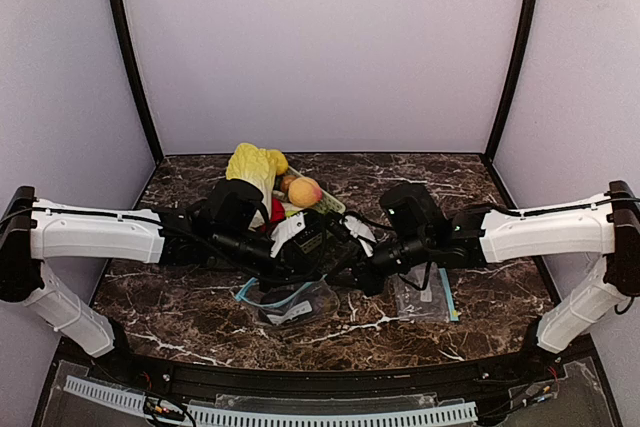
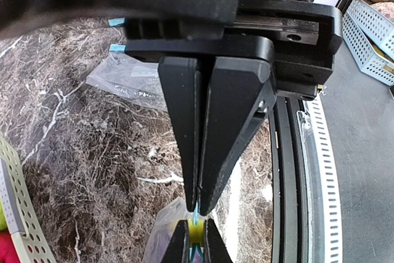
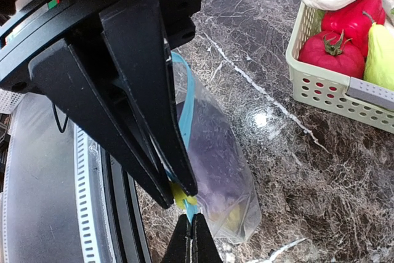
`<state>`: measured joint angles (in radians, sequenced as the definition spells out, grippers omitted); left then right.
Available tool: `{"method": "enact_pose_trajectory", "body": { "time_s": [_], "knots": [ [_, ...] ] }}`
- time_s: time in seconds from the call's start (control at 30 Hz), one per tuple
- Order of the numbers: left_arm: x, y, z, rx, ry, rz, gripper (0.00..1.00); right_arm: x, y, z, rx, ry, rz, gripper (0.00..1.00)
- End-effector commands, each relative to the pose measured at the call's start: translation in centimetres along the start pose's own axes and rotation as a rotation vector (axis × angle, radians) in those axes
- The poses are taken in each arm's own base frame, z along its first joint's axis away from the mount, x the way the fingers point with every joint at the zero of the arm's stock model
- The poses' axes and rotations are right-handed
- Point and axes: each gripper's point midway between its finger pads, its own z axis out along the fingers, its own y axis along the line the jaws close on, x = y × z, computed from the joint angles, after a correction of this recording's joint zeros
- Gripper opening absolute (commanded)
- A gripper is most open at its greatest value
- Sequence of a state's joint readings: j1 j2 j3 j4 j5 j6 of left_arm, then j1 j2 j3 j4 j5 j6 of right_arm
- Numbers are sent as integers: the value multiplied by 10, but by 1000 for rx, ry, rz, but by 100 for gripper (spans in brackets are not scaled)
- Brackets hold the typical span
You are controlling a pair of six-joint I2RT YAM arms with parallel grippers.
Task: Place the food in the zip-top bag and seal the zipper
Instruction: Zip the zipper of the food storage bag.
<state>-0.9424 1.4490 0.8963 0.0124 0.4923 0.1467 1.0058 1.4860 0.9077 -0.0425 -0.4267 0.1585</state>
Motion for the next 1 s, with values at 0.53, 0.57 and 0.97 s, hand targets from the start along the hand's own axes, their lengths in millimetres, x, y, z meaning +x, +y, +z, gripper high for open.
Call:
{"method": "enact_pose_trajectory", "body": {
  "time_s": [0.53, 0.57, 0.97],
  "knots": [
    [38, -9, -12, -10, 136, -80, 1, -3, -43, -42, 272, -17, 4, 0],
    [39, -9, -13, -10, 136, -82, 1, -3, -45, -43, 289, -17, 10, 0],
    [48, -10, -16, -20, 145, -104, 1, 3, -79, -60, 479, 8, 91, 0]
  ]
}}
